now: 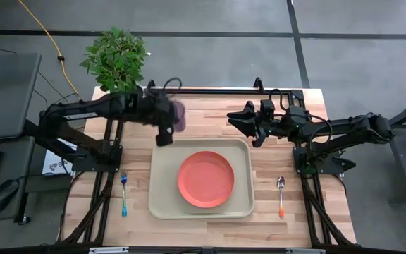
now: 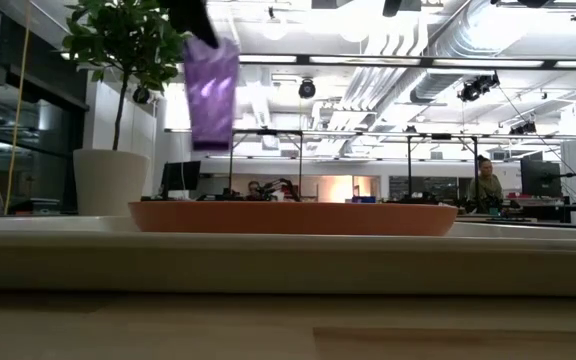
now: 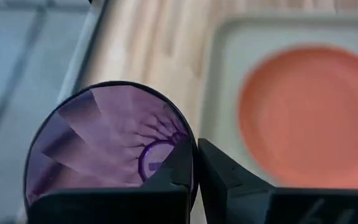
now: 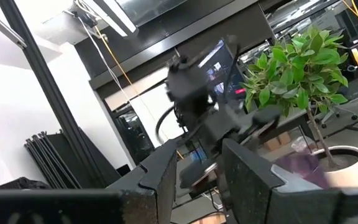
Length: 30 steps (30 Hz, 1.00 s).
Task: Pick and place plate/cup/fork/spoon on tray
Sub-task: Put the purple cup to the top left side of the gray serving tray
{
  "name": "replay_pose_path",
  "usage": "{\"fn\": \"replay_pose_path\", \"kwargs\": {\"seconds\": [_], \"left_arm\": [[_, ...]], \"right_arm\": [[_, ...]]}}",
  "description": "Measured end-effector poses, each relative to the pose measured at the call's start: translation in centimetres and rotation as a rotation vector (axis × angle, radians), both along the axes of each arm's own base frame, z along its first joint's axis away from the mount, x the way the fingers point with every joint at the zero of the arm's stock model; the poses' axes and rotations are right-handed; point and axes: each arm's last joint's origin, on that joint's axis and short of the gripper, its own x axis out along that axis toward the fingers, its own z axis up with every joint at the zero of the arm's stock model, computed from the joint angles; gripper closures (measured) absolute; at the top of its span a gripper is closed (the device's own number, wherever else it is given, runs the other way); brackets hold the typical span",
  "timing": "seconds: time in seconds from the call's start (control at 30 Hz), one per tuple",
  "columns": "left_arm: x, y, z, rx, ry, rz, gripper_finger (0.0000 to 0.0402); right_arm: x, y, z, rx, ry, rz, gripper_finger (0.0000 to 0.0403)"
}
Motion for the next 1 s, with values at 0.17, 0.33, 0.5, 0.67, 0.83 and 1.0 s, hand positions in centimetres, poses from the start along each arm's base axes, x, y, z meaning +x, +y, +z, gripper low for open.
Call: {"fn": "replay_pose_path", "kwargs": {"seconds": [0.17,0.33,0.5,0.67,0.83,1.0], "left_arm": [[-0.2,-3.4,-0.7,-0.096,0.067,-0.003,0.0401],[-0.6,-6.7,-2.5,-0.146,0.09,-0.006,0.0401],[-1.5,-9.0,-5.6,-0.115,0.099,0.041,0.0401],[-1.6,-9.6,-8.2,-0.143,0.054,0.08,0.0401],[-1.9,-9.4,-9.4,-0.117,0.067,0.107,0.0401],[-2.5,-9.2,-10.2,-0.076,0.078,0.134,0.0401]], "right_arm": [[0.0,0.0,0.0,0.0,0.0,0.0,0.0281],[0.0,0.0,0.0,0.0,0.0,0.0,0.0281],[0.0,0.0,-0.1,0.0,0.007,-0.001,0.0281],[0.0,0.0,-0.1,0.0,0.008,-0.001,0.0281],[0.0,0.0,-0.1,0.0,0.008,-0.001,0.0281],[0.0,0.0,-0.1,0.0,0.008,-0.001,0.0281]]}}
